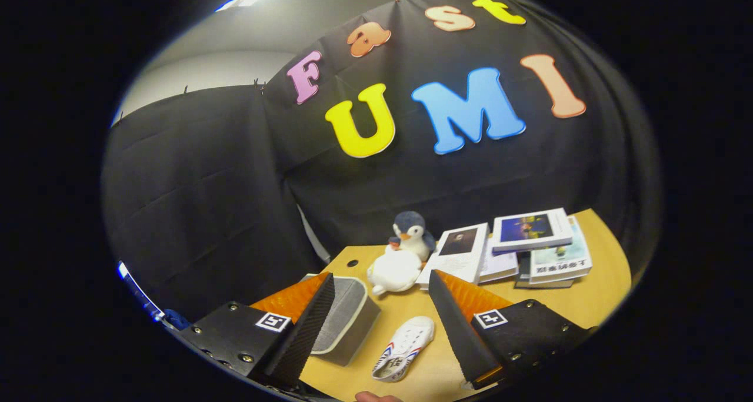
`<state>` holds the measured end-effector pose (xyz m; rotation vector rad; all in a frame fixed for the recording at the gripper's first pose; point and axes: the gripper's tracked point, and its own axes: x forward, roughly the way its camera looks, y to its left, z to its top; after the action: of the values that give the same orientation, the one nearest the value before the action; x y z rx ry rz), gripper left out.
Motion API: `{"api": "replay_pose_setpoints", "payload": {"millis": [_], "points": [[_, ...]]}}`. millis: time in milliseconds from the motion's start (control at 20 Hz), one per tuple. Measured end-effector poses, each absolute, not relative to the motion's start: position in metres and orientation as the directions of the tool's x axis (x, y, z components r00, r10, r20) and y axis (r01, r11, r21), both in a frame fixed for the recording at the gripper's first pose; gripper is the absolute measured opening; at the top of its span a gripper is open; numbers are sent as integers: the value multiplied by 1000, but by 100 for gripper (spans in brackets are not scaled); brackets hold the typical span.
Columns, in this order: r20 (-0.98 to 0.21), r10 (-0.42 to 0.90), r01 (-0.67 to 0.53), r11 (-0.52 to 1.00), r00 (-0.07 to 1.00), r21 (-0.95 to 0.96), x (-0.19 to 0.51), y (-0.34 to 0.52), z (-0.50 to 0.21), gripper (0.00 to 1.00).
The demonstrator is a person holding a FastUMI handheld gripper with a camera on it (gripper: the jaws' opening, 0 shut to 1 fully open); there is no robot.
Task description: Open the storage box then place both shoes into the box .Put the left shoe in first, then the right shoe, with the right side of both shoes facing outward in a uniform manner.
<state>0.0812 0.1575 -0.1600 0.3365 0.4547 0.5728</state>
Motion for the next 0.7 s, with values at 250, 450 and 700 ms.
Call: {"api": "replay_pose_setpoints", "payload": {"millis": [250, 450, 700], "points": [[-378, 720, -486, 681, 582, 547, 80, 211, -214, 98], [-409, 782, -463, 613, 470, 641, 77, 245, -255, 97], [-398, 842, -346, 518, 364, 782, 75, 278, -299, 98]]}}
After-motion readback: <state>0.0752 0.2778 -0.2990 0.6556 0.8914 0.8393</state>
